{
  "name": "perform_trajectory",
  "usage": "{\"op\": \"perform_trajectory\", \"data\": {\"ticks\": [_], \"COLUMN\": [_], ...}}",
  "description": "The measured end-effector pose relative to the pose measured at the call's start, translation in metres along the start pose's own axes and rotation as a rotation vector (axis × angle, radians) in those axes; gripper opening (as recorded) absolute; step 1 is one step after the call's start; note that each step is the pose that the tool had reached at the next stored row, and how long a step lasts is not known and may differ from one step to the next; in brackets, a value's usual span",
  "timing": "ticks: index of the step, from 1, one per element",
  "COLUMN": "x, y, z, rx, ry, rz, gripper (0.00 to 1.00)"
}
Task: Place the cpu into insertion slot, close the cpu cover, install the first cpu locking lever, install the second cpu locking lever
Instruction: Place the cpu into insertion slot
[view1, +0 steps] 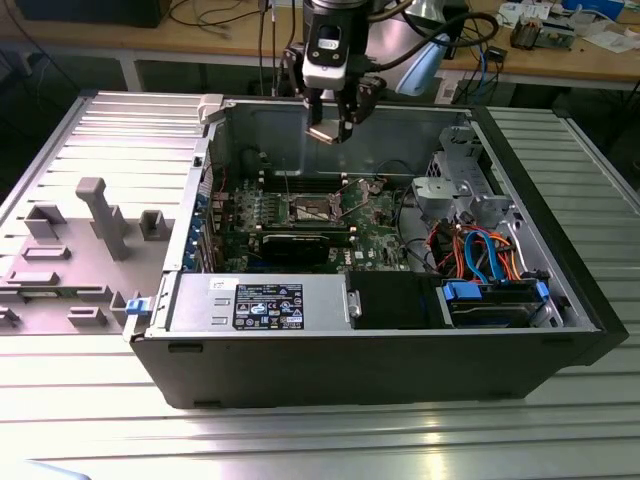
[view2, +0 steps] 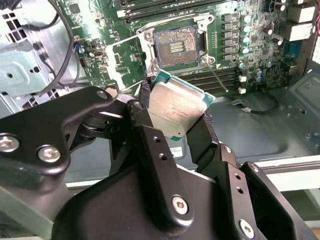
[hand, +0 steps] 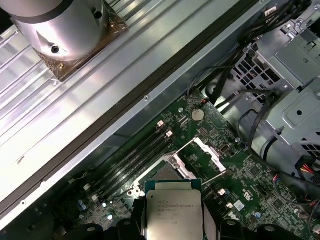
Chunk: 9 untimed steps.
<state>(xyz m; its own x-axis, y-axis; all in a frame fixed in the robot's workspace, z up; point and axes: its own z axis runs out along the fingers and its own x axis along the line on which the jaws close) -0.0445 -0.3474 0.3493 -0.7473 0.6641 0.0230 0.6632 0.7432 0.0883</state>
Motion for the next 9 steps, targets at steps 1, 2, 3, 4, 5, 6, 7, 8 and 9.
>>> {"op": "perform_trajectory", "data": {"ticks": [1, 2, 3, 4, 5, 6, 7, 8, 9], "x": [0.0, 0.0, 0.0, 0.0, 0.0, 0.0, 0.0, 0.0, 0.0], "y": [0.0, 0.0, 0.0, 0.0, 0.0, 0.0, 0.0, -0.0001, 0.0], "z": [0.0001, 0.0002, 0.0002, 0.0003, 0.0003, 0.0003, 0.0003, 0.0003, 0.0004], "rx": [-0.0003, -0.0006, -0.001, -0.0011, -0.0013, -0.0013, -0.0013, -0.0014, -0.0017], "ry": [-0.0014, -0.0028, -0.0046, -0.0051, -0.0054, -0.0054, -0.0055, -0.0057, -0.0071], "rz": [0.015, 0.031, 0.052, 0.057, 0.061, 0.061, 0.061, 0.064, 0.079], "gripper": [0.54, 0.54, 0.54, 0.54, 0.54, 0.54, 0.54, 0.54, 0.54]}}
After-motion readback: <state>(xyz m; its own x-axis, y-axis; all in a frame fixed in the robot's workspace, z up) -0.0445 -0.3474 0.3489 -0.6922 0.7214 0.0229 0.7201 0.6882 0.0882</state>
